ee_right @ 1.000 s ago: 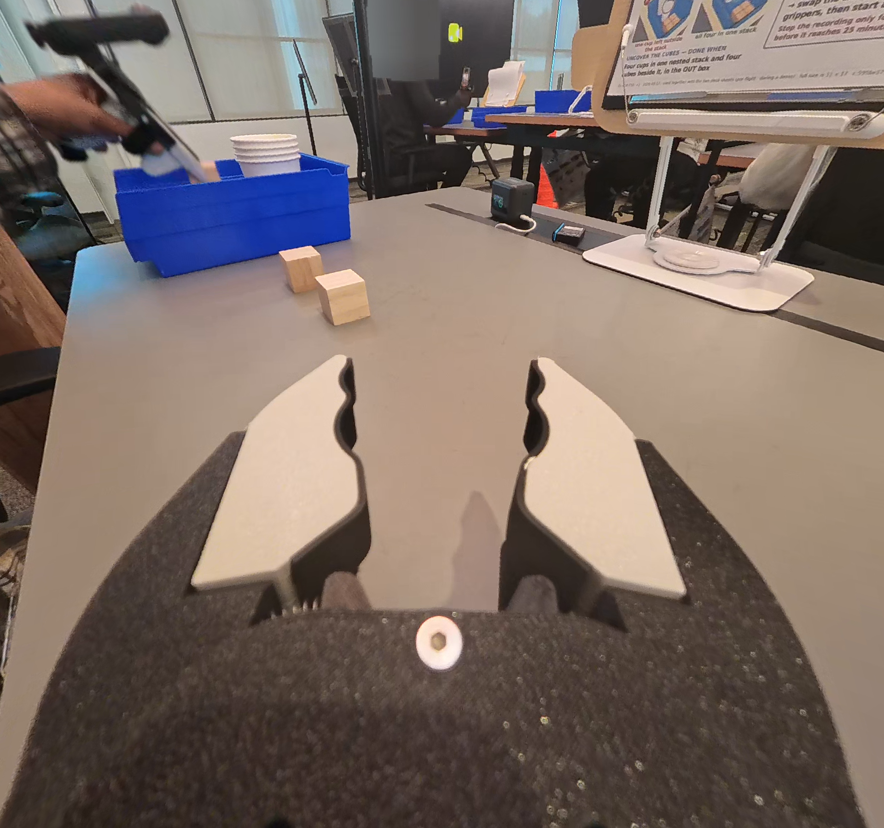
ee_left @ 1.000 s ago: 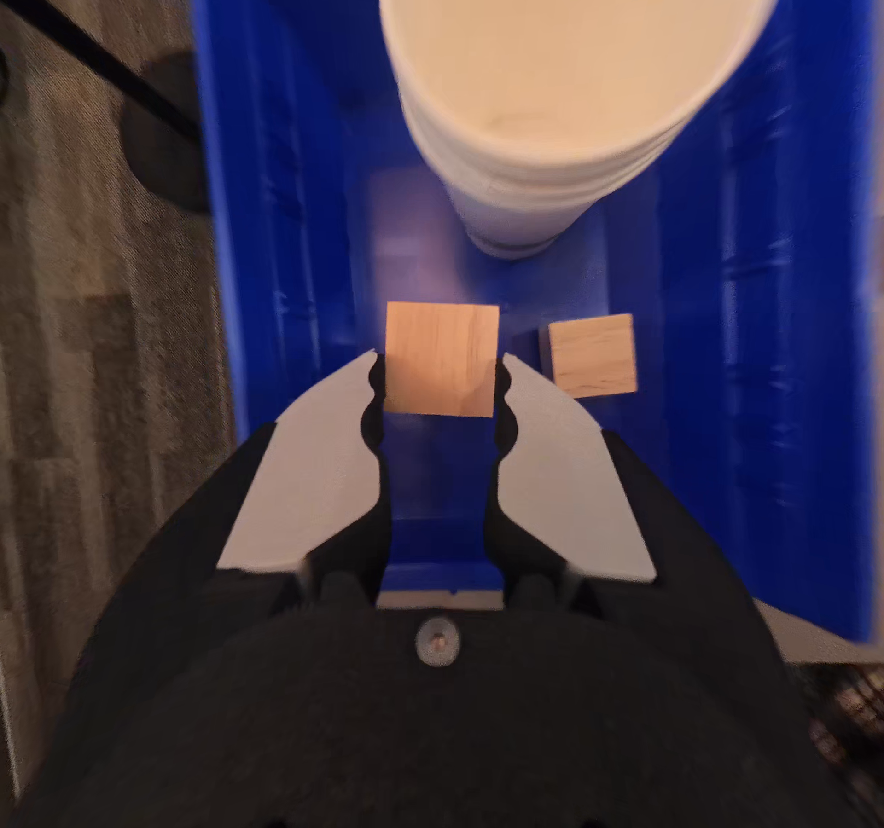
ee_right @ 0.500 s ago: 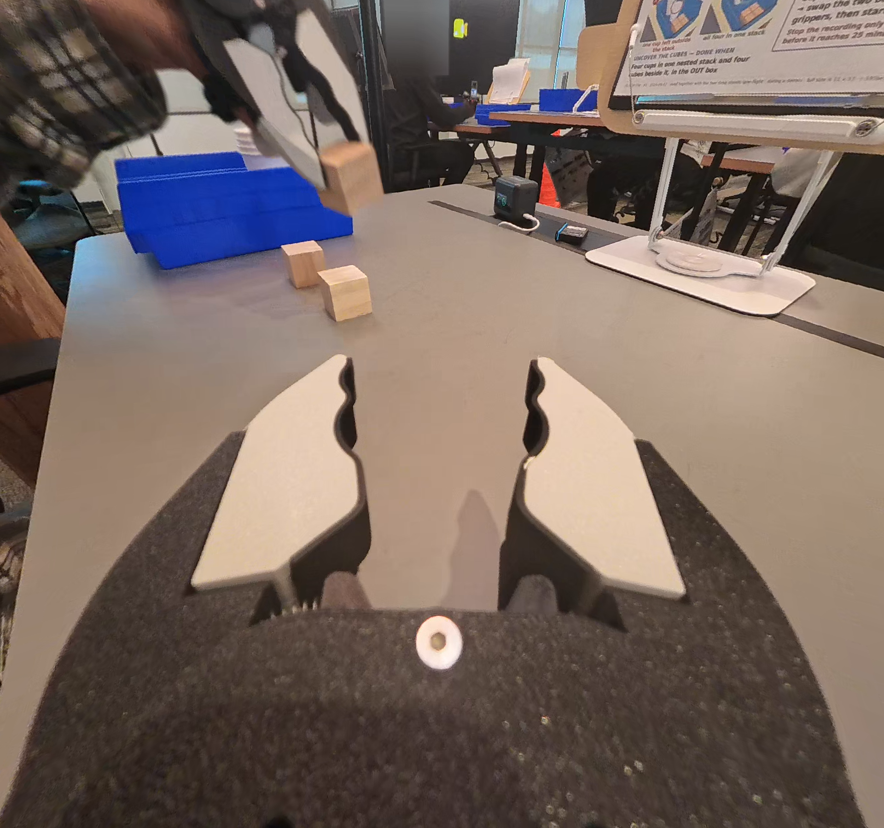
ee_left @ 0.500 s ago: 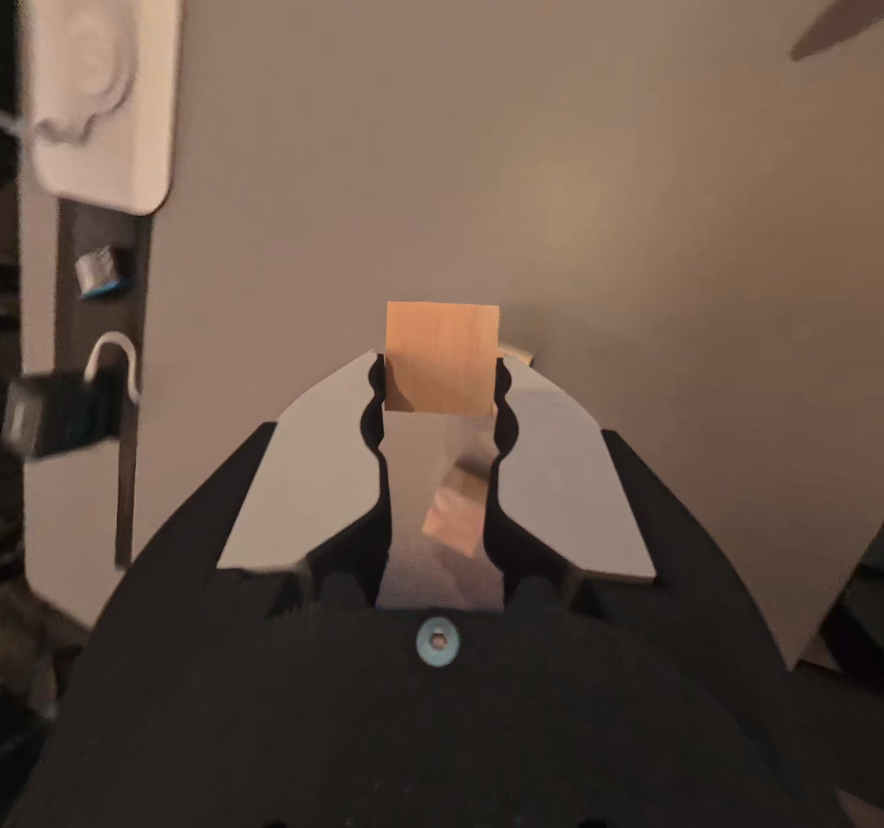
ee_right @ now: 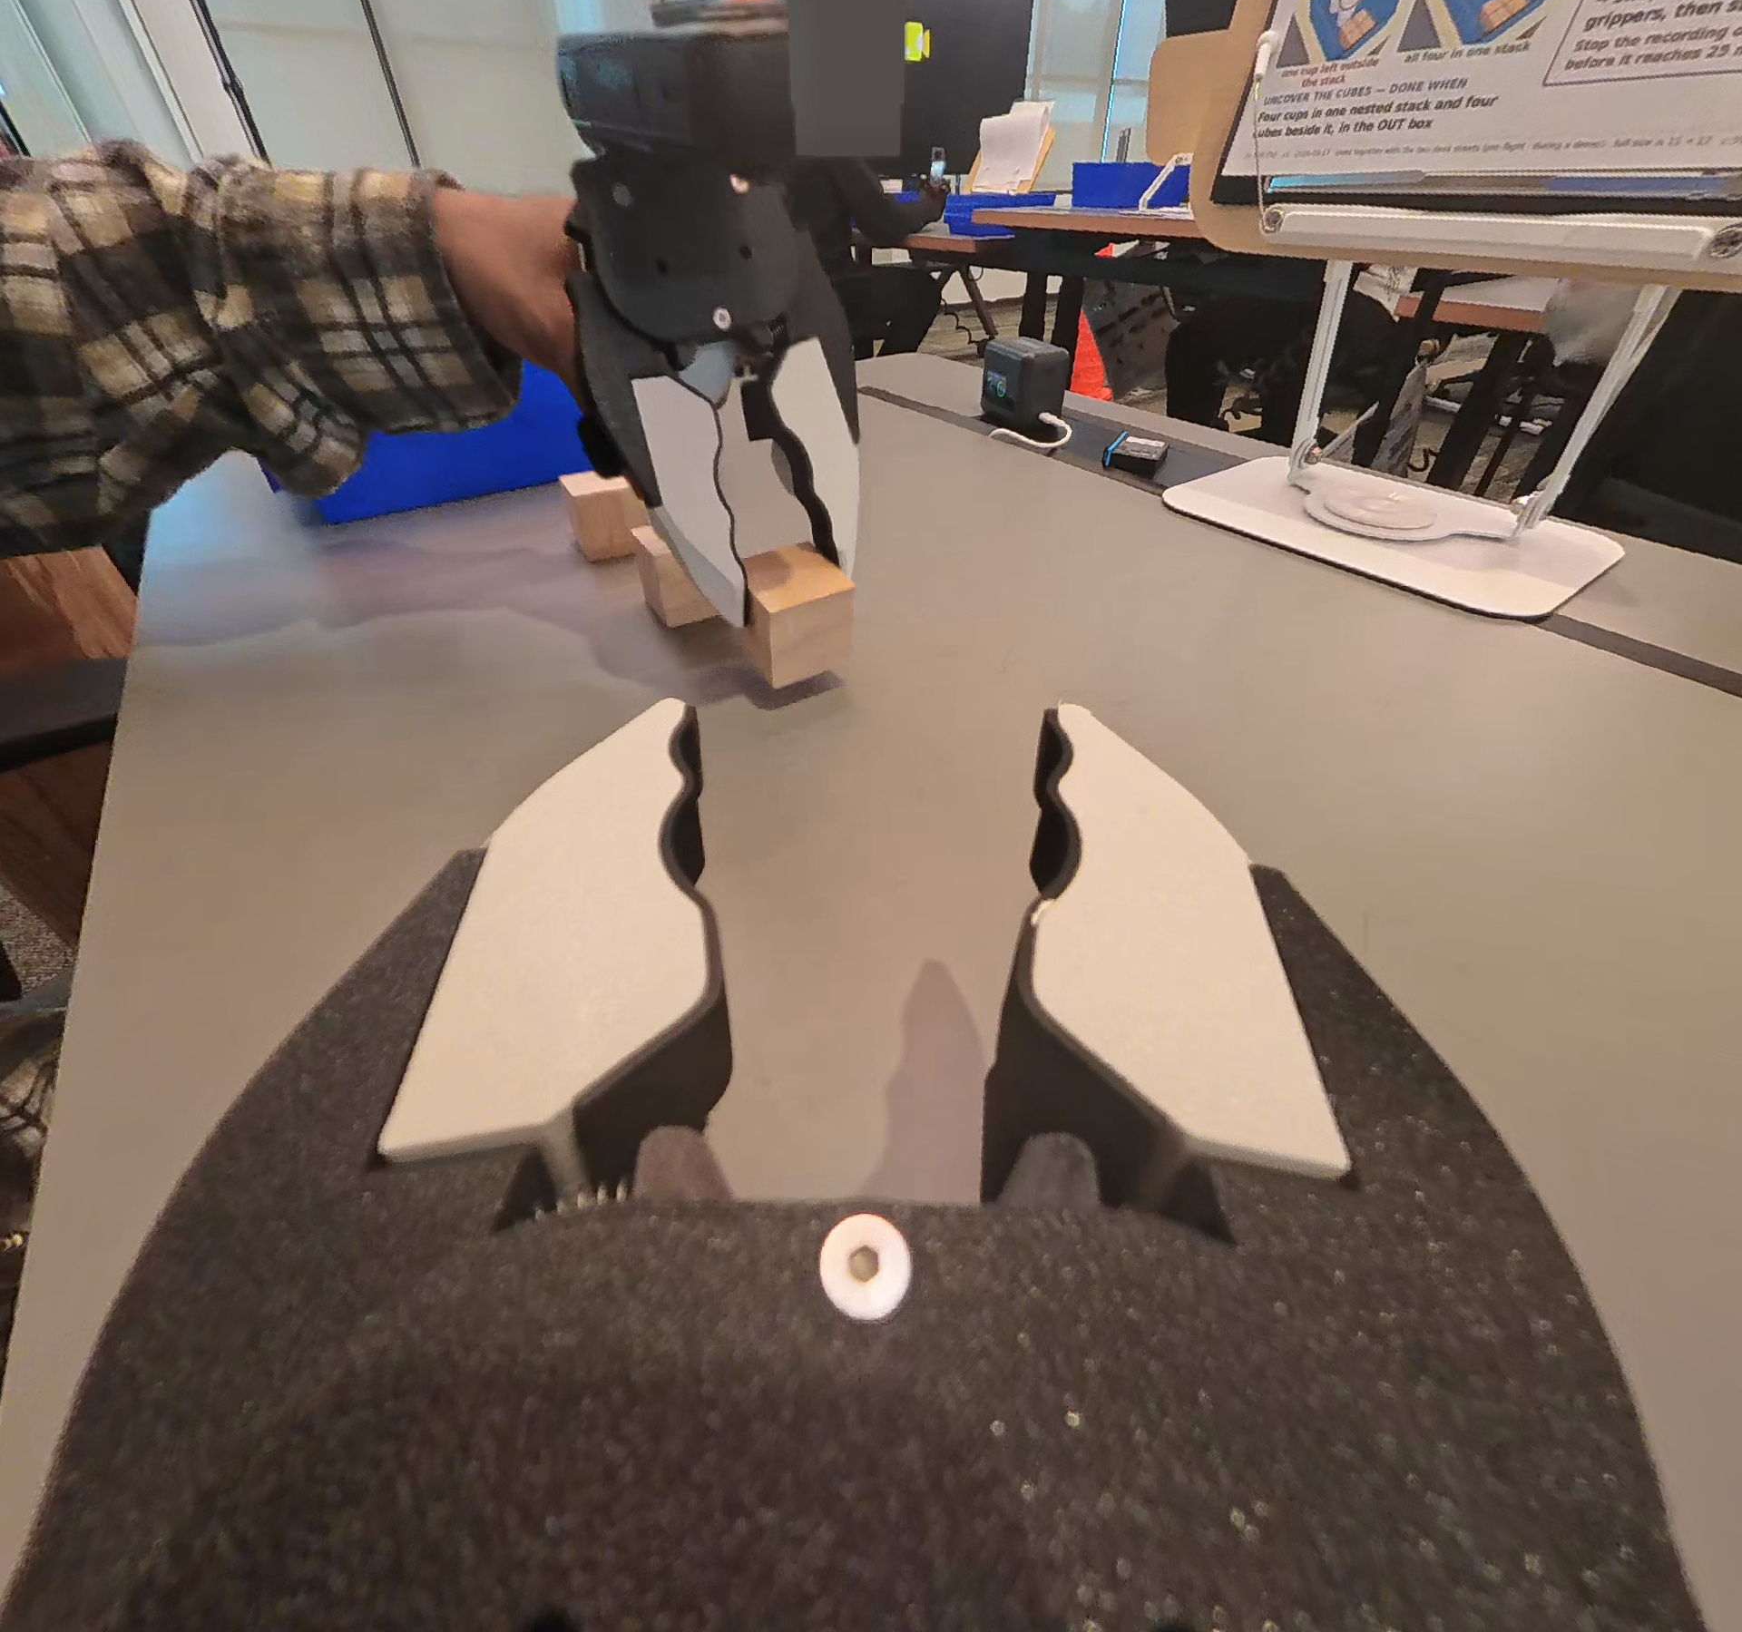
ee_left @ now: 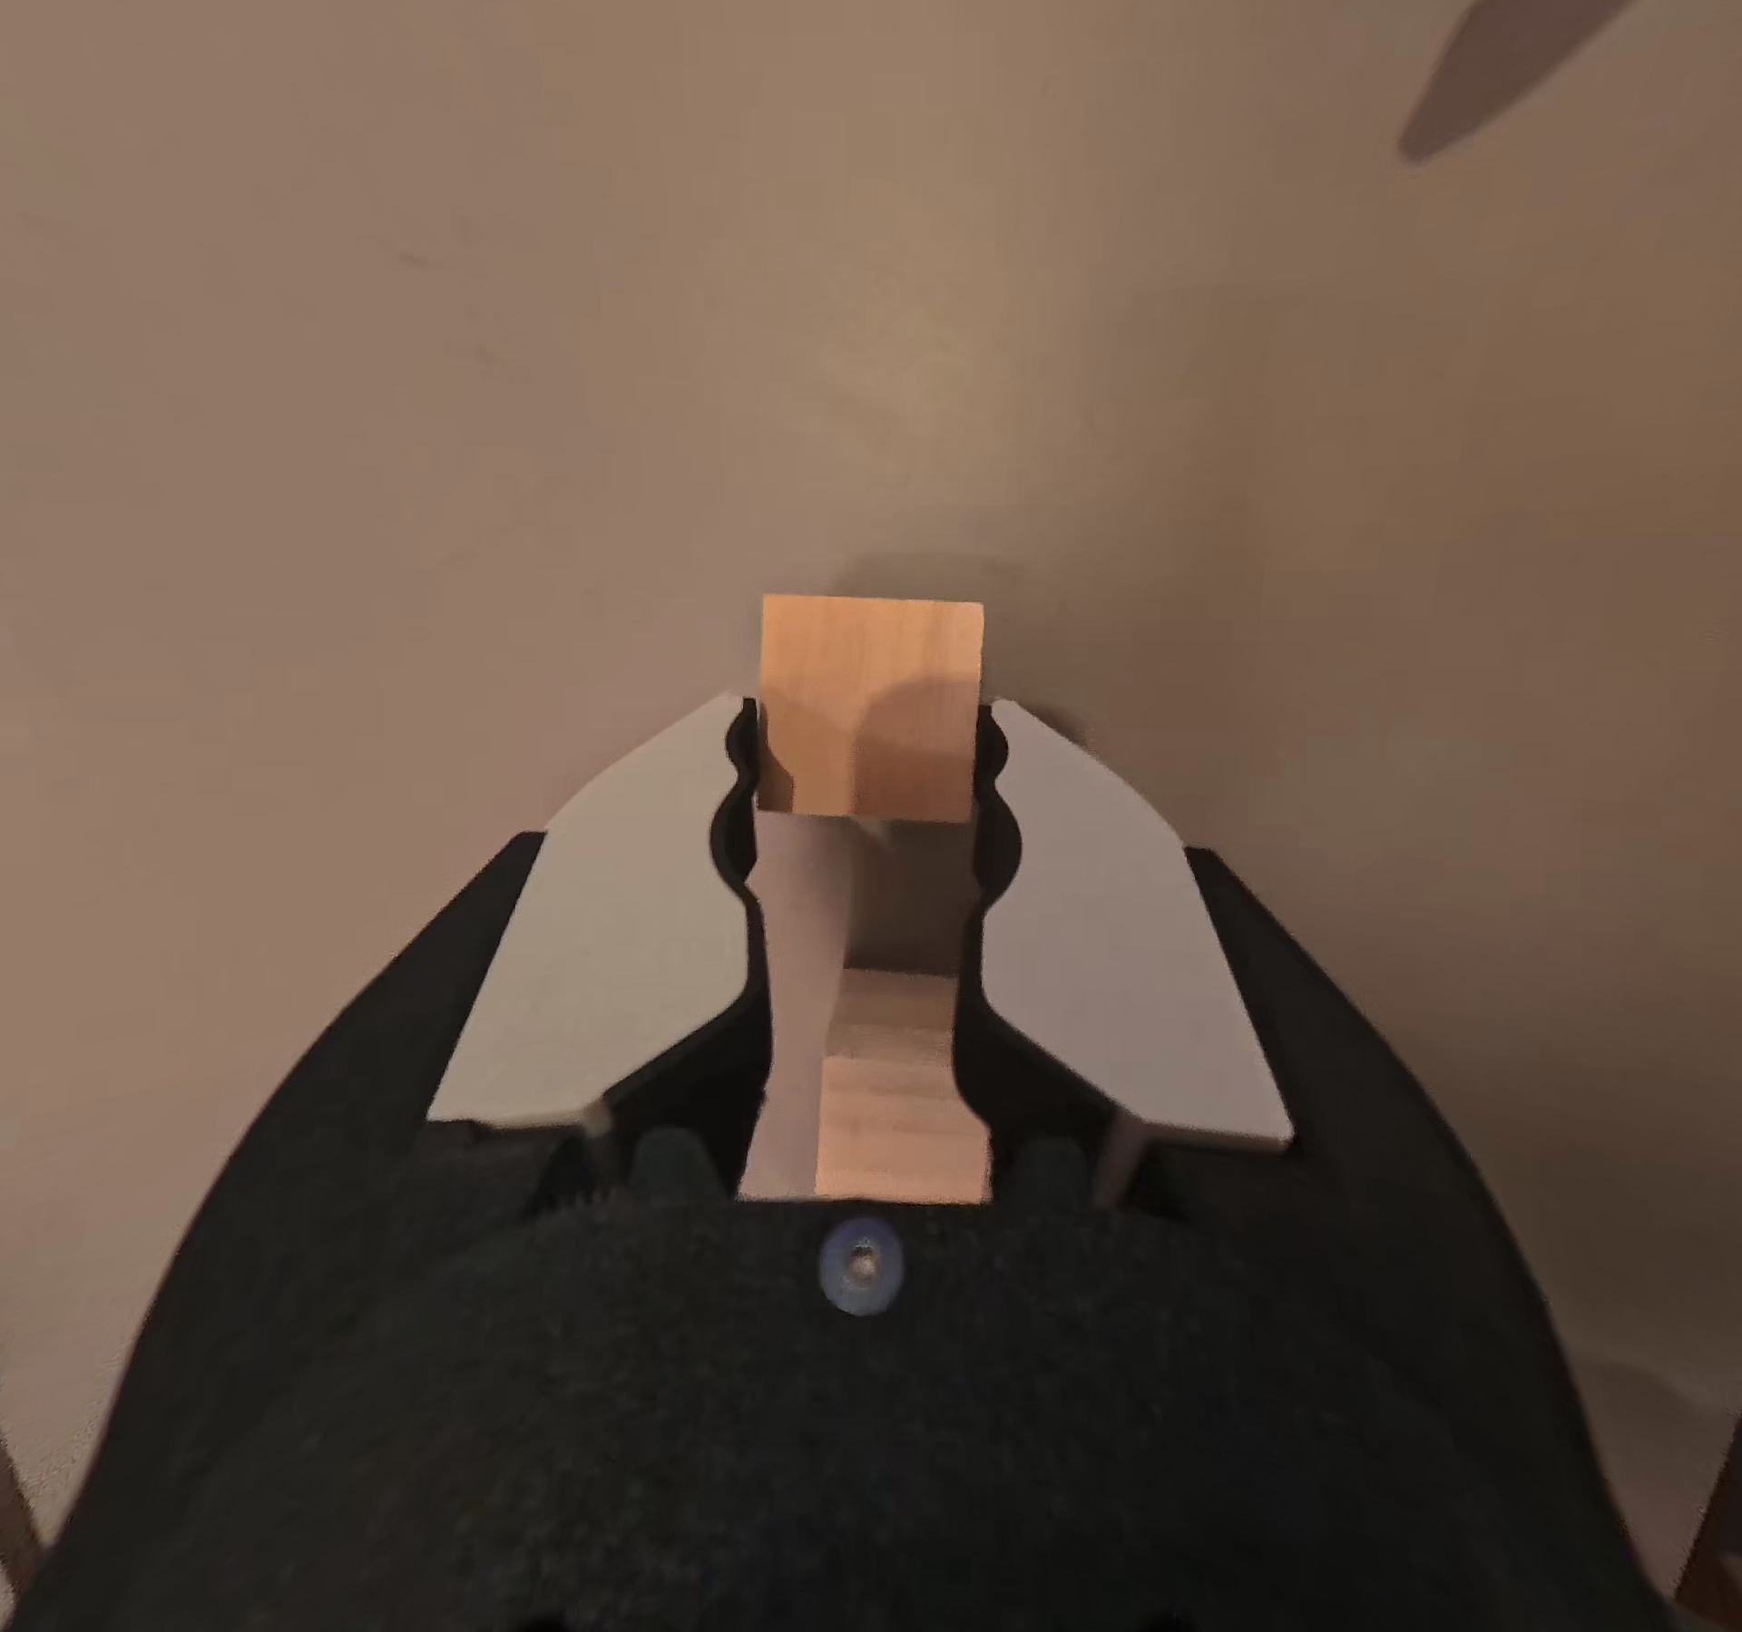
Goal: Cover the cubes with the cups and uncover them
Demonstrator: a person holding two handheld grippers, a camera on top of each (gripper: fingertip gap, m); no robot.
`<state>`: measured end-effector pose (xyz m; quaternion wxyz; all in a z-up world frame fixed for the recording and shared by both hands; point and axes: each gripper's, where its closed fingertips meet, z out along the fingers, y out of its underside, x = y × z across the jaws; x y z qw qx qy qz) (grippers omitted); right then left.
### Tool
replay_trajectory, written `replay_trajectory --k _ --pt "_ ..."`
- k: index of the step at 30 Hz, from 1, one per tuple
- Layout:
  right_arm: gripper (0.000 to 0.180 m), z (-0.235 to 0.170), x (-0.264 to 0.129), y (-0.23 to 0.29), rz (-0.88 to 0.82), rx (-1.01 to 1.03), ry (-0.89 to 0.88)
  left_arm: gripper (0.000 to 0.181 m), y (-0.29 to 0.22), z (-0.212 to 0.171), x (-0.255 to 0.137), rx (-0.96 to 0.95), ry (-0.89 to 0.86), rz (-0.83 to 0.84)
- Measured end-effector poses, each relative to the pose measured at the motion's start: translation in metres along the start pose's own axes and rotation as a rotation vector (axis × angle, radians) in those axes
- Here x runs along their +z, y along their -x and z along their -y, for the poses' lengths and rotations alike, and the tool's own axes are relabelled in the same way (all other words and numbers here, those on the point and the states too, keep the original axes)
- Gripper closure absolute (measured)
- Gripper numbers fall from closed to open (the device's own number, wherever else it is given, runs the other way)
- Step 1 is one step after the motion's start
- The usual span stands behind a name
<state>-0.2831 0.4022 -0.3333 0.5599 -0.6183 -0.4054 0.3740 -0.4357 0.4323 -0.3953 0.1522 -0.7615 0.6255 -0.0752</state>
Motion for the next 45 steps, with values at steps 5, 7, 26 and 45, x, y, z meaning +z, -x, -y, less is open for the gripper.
replay_trajectory --k 5,7,26,45 --pt "0.112 0.000 0.000 -0.001 -0.001 0.006 0.000 0.138 -0.003 0.002 0.009 -0.015 -0.037 -0.030" --pt "0.112 0.000 0.000 -0.001 -0.001 0.007 0.000 0.138 -0.002 0.003 0.011 -0.016 -0.047 -0.028" --pt "0.113 0.000 0.000 0.000 0.001 0.009 0.001 0.138 -0.001 0.005 0.018 -0.009 -0.049 -0.025" --pt "0.112 0.001 0.000 0.000 0.004 0.006 -0.003 0.095 0.018 0.000 -0.048 -0.110 -0.138 0.111"
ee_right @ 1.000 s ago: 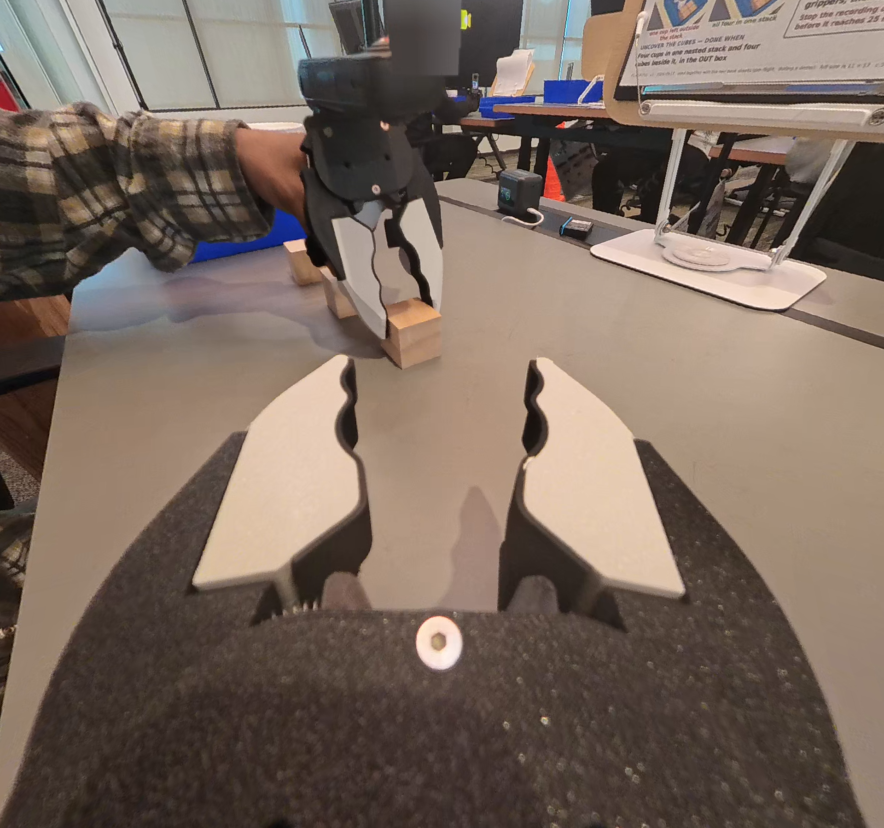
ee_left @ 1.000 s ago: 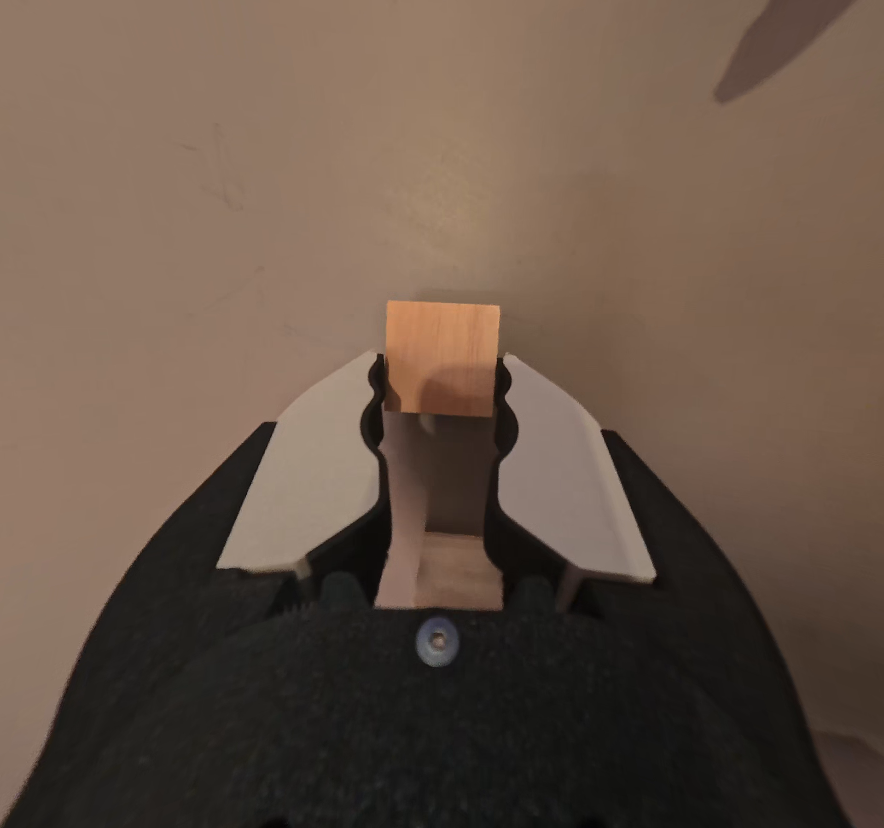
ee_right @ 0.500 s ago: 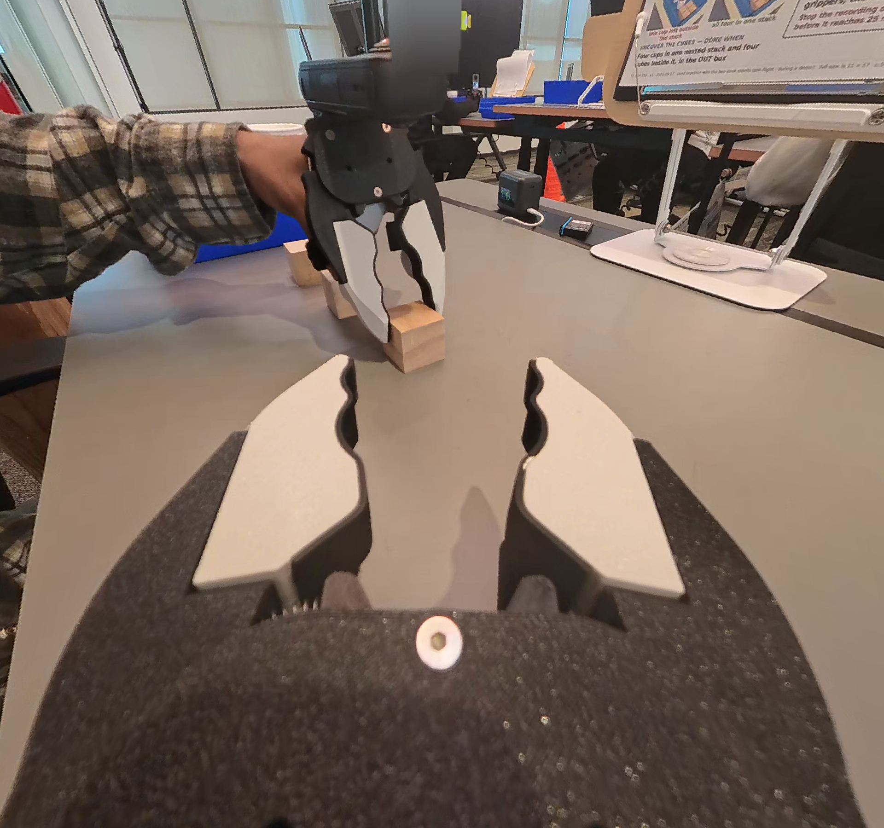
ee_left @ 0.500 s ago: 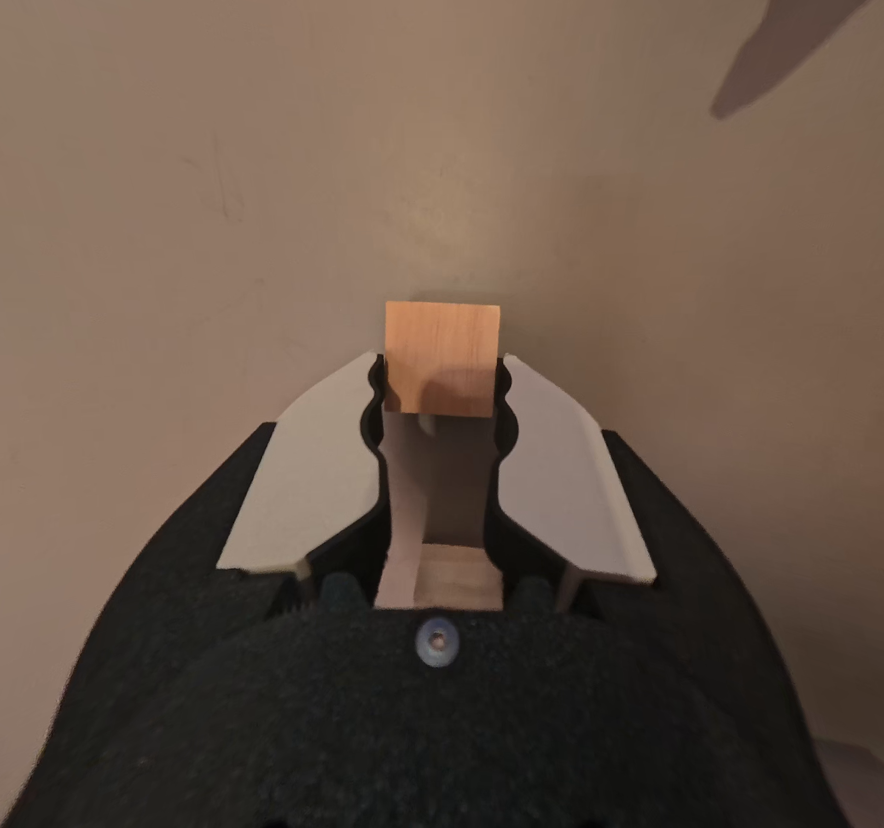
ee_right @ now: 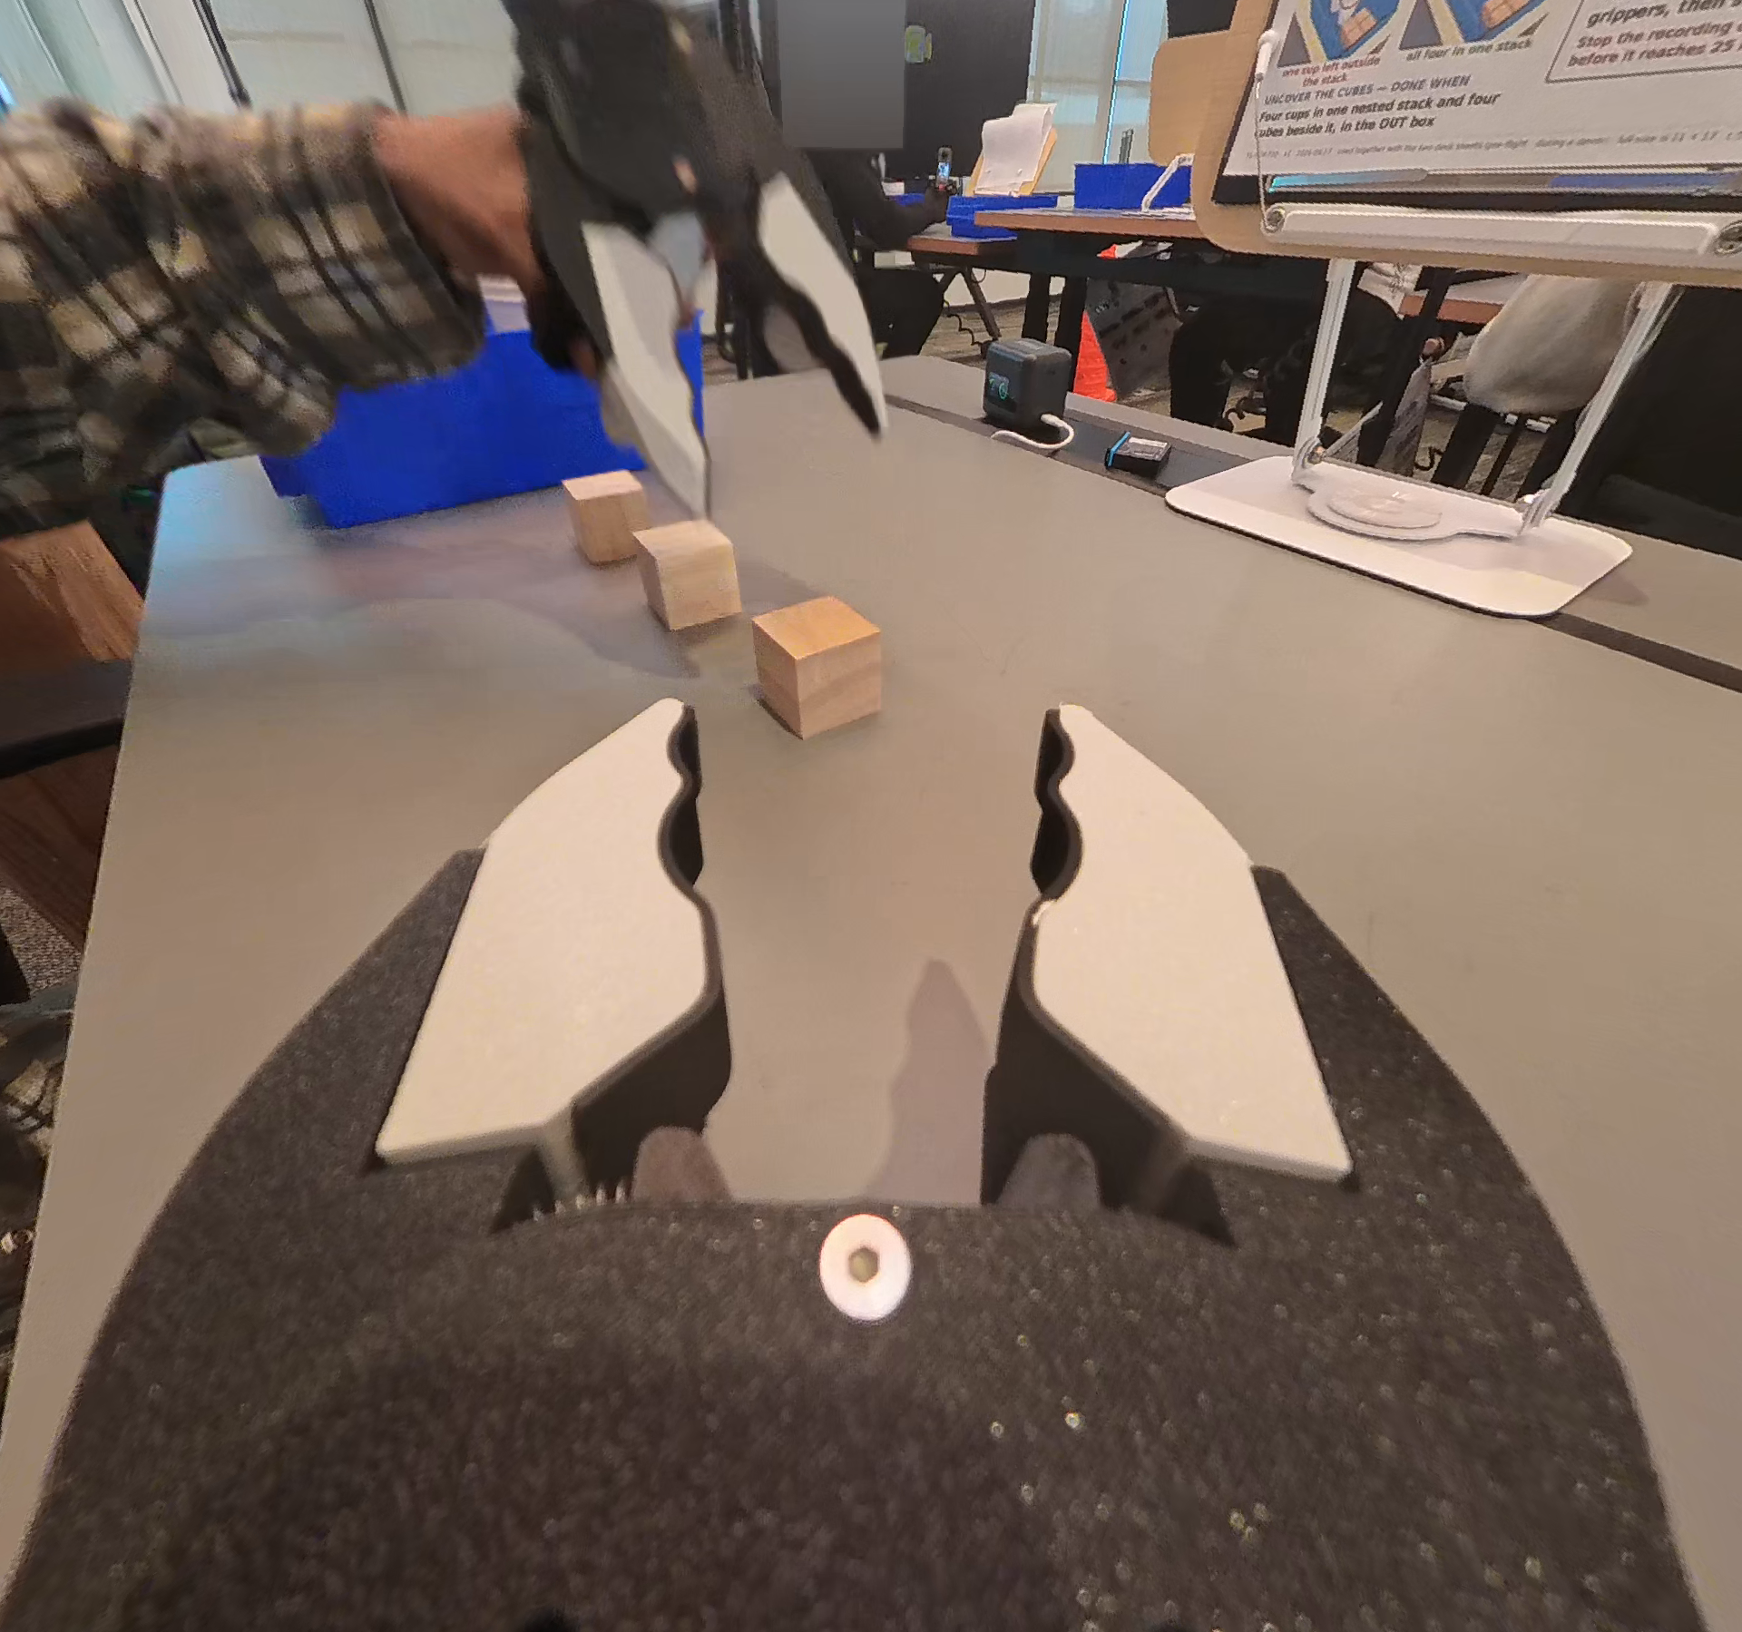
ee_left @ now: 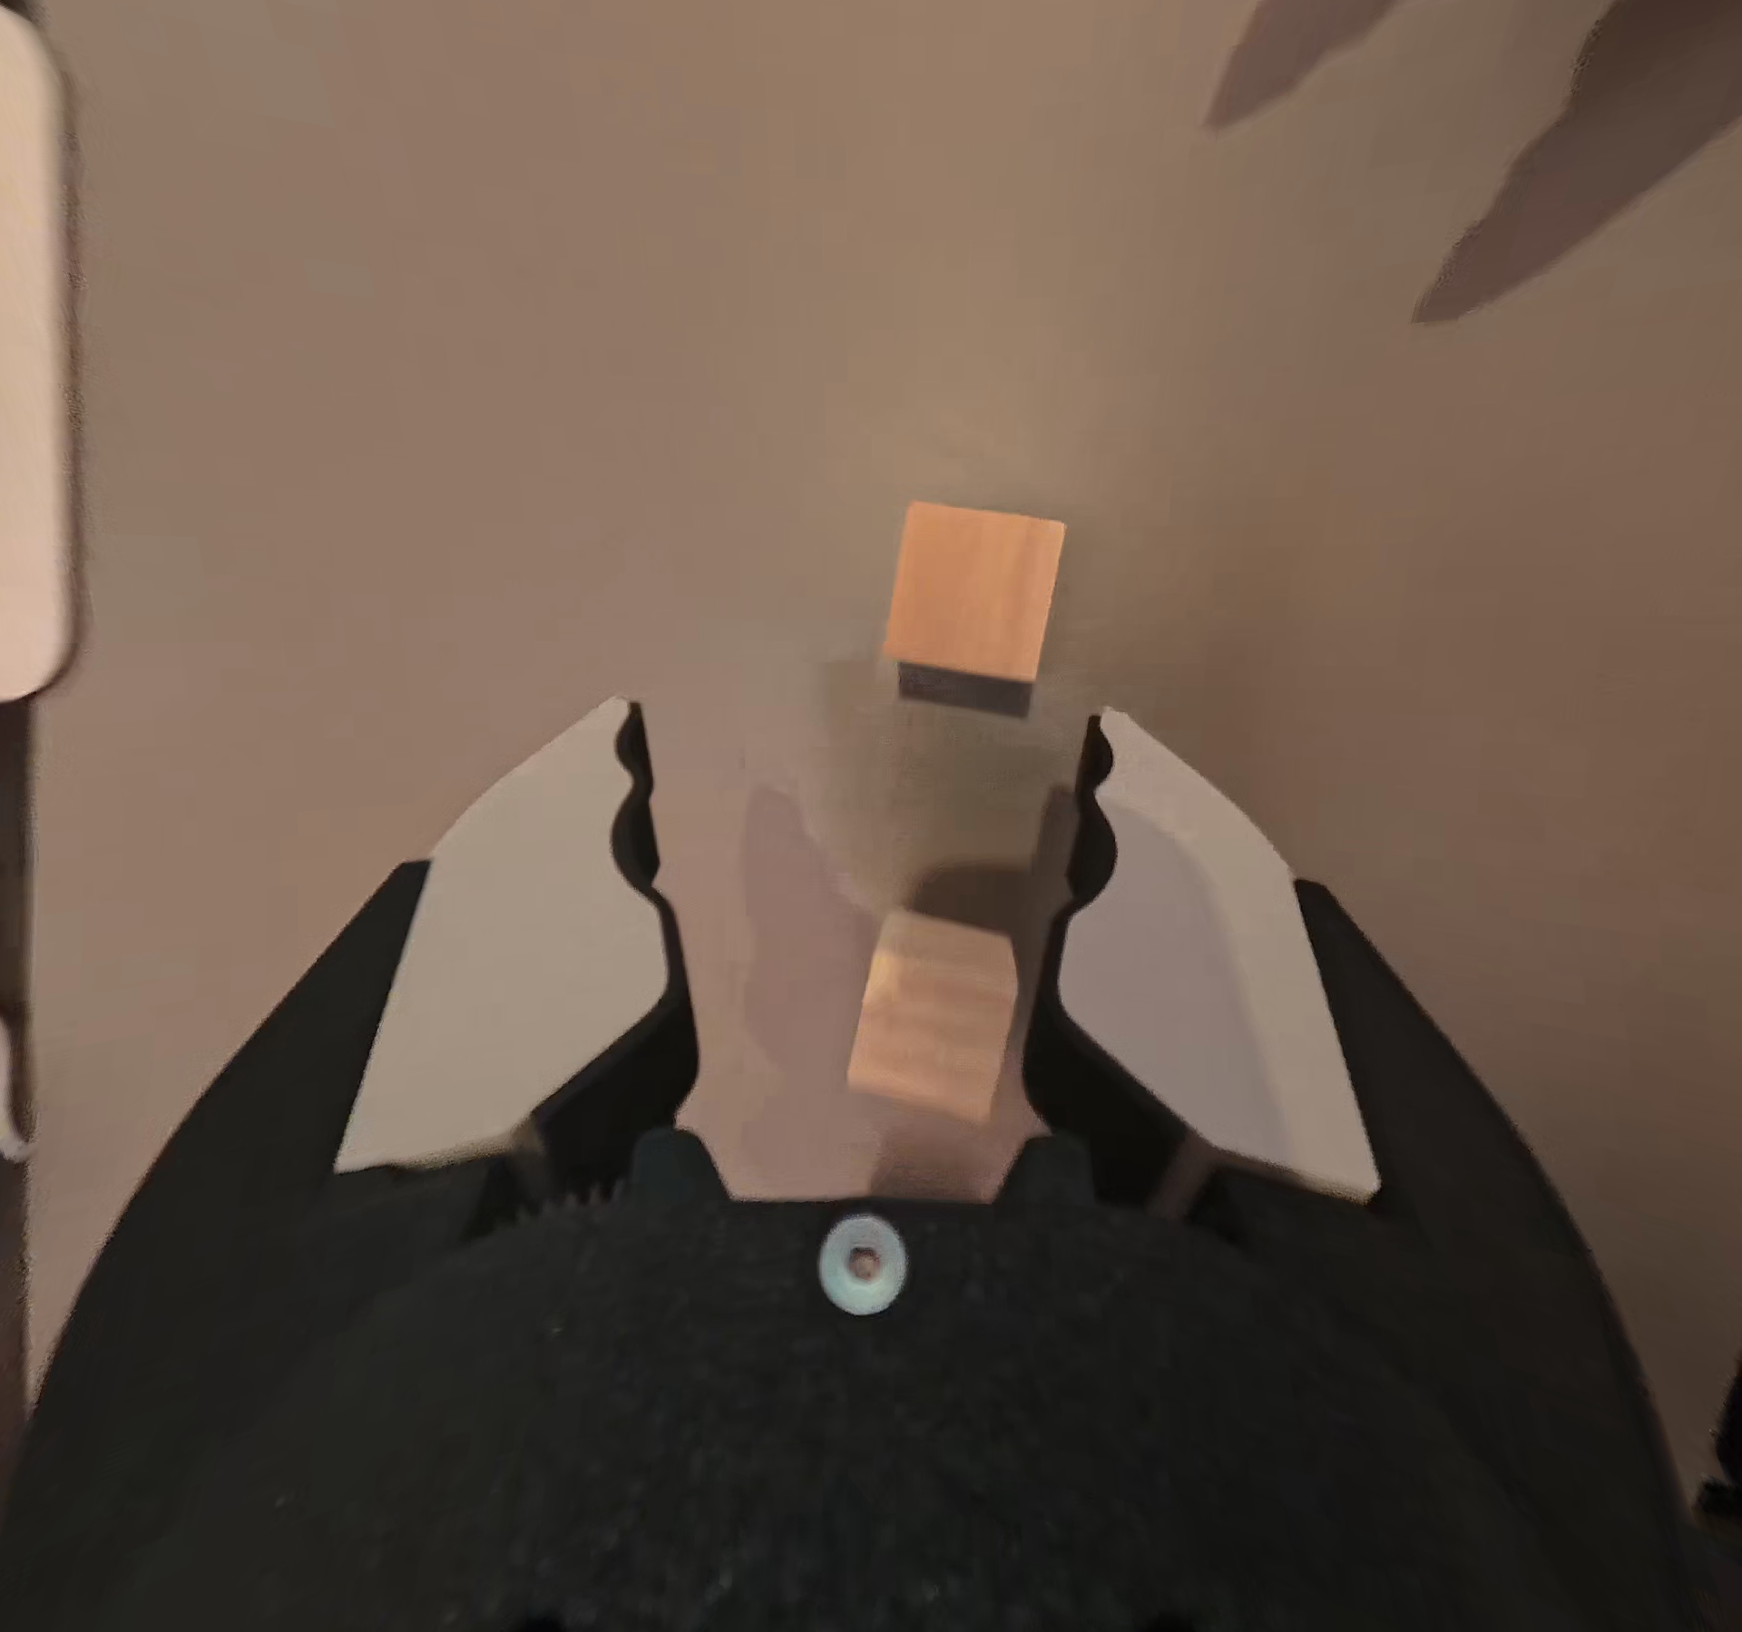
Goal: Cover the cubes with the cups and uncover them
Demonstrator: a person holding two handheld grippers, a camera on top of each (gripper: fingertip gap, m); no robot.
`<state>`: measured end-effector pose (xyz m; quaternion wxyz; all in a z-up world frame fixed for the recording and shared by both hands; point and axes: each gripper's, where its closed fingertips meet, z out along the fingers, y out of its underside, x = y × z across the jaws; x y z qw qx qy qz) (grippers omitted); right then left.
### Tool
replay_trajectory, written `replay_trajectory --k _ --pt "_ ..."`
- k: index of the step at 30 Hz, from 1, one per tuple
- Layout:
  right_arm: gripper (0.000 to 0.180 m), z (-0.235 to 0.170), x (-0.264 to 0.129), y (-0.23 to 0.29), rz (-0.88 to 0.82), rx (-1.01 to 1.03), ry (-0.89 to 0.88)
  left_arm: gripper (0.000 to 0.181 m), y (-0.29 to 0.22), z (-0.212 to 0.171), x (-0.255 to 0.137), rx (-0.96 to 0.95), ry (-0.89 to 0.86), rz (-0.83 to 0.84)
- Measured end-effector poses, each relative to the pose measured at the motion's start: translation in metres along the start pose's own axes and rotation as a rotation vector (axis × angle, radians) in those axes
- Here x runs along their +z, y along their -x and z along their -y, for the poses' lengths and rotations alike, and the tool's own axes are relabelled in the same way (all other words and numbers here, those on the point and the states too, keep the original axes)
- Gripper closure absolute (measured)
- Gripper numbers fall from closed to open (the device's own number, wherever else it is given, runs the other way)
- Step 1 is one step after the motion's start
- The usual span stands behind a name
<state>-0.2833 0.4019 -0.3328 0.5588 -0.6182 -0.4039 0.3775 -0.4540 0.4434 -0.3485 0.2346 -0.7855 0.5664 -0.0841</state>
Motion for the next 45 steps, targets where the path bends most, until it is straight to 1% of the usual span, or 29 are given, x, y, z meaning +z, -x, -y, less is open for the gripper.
replay_trajectory --k 3,5,7,9,11,13,16,19,21,24,28,31,35,37,39,41,42,45 --pt "0.112 0.001 0.000 0.001 0.004 0.002 -0.004 0.096 0.017 -0.010 -0.079 -0.064 -0.089 0.128" --pt "0.112 0.000 0.000 0.000 0.004 0.004 -0.003 0.097 0.028 -0.033 -0.132 -0.133 -0.113 0.237" --pt "0.111 0.000 0.000 0.000 0.004 0.007 -0.004 0.098 0.036 -0.069 -0.181 -0.214 -0.111 0.359" --pt "0.112 0.001 0.000 0.001 0.006 0.009 -0.005 0.101 0.039 -0.113 -0.221 -0.323 -0.108 0.465" --pt "0.112 0.001 0.000 0.002 0.010 0.010 -0.006 0.104 0.037 -0.158 -0.249 -0.449 -0.119 0.548" --pt "0.112 0.000 0.001 0.002 0.011 0.007 -0.003 0.104 0.030 -0.203 -0.263 -0.582 -0.121 0.613" --pt "0.112 0.000 0.001 0.002 0.007 0.004 0.002 0.105 0.014 -0.269 -0.261 -0.814 -0.091 0.691" --pt "0.112 -0.001 0.002 0.001 0.007 0.013 0.004 0.104 -0.003 -0.316 -0.234 -1.029 -0.081 0.668" --pt "0.112 0.000 0.001 0.001 0.007 0.018 0.000 0.101 -0.011 -0.337 -0.212 -1.132 -0.060 0.622" --pt "0.112 0.001 0.000 0.000 0.003 0.022 -0.012 0.099 -0.020 -0.357 -0.181 -1.241 -0.014 0.533" --pt "0.112 0.001 -0.001 -0.001 0.002 0.032 -0.016 0.097 -0.022 -0.366 -0.162 -1.300 0.015 0.496" --pt "0.112 0.001 0.000 0.000 0.005 0.029 -0.009 0.100 -0.021 -0.366 -0.156 -1.312 0.024 0.493" --pt "0.112 0.000 0.001 0.001 0.004 0.019 -0.006 0.101 -0.024 -0.372 -0.141 -1.310 0.102 0.472" --pt "0.112 0.001 0.000 0.000 0.004 0.020 -0.010 0.101 -0.024 -0.373 -0.132 -1.320 0.115 0.448" --pt "0.112 0.001 0.000 0.000 0.004 0.021 -0.011 0.108 -0.024 -0.374 -0.127 -1.319 0.126 0.434" --pt "0.112 0.001 0.000 0.001 0.004 0.021 -0.011 0.127 -0.024 -0.375 -0.120 -1.299 0.134 0.396" --pt "0.112 0.001 0.000 0.001 0.004 0.020 -0.011 0.134 -0.023 -0.373 -0.119 -1.290 0.113 0.379" --pt "0.112 0.001 -0.001 0.001 0.004 0.021 -0.013 0.134 -0.017 -0.383 -0.126 -1.202 0.162 0.433"
